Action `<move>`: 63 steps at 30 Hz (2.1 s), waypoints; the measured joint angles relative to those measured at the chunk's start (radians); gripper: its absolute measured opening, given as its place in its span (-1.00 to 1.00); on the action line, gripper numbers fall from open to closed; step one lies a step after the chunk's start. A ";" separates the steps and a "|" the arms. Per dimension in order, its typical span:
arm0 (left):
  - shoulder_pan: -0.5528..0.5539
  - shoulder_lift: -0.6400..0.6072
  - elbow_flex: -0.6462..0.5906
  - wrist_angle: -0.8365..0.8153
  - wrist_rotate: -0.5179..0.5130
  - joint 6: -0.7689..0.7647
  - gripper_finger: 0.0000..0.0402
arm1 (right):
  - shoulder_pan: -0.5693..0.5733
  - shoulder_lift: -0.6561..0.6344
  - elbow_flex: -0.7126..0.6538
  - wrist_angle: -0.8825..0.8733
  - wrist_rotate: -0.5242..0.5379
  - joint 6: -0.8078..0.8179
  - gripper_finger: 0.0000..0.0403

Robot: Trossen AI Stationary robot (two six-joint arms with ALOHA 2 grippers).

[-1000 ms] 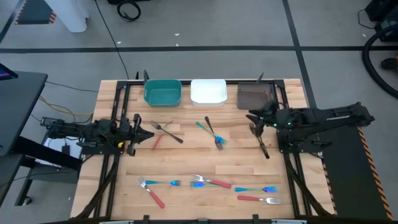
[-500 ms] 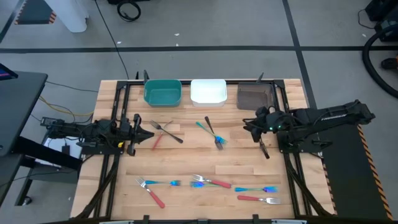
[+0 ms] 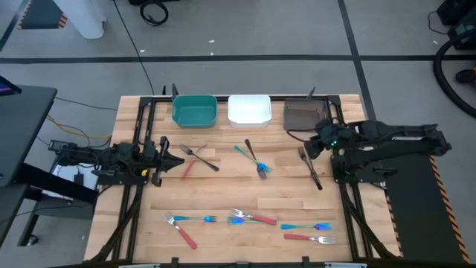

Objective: Sort silverware by color (type)
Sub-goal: Put the black fork into the black bin

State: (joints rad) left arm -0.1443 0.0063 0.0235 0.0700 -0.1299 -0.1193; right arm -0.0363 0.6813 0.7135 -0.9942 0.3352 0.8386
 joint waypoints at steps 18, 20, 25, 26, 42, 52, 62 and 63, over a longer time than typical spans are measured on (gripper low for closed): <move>0.000 0.000 0.000 0.000 0.000 0.000 -0.87 | -0.003 0.157 0.025 -0.256 -0.070 0.331 -0.33; 0.000 0.000 0.000 0.000 0.000 0.000 -0.87 | -0.003 0.199 0.025 -0.255 -0.072 0.343 -0.33; 0.000 0.000 0.000 0.000 0.000 0.000 -0.87 | 0.011 0.308 0.024 -0.241 -0.105 0.340 -0.33; 0.000 0.000 0.000 0.000 0.000 0.000 -0.87 | 0.016 0.328 0.024 -0.236 -0.114 0.340 -0.33; 0.000 0.000 0.000 0.000 0.000 0.000 -0.87 | 0.079 0.402 -0.068 -0.177 -0.098 0.312 -0.33; 0.000 0.000 0.000 0.000 0.000 0.000 -0.87 | 0.063 0.309 -0.192 0.098 -0.143 0.286 -0.33; 0.000 0.000 0.000 0.000 0.000 0.000 -0.87 | 0.063 0.395 -0.201 0.095 -0.130 0.304 -0.33; 0.000 0.000 0.000 0.000 0.000 0.000 -0.87 | 0.063 0.406 -0.201 0.095 -0.130 0.303 -0.33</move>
State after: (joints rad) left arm -0.1442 0.0063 0.0235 0.0702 -0.1297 -0.1196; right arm 0.0265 1.0873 0.5121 -0.8993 0.2050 1.1419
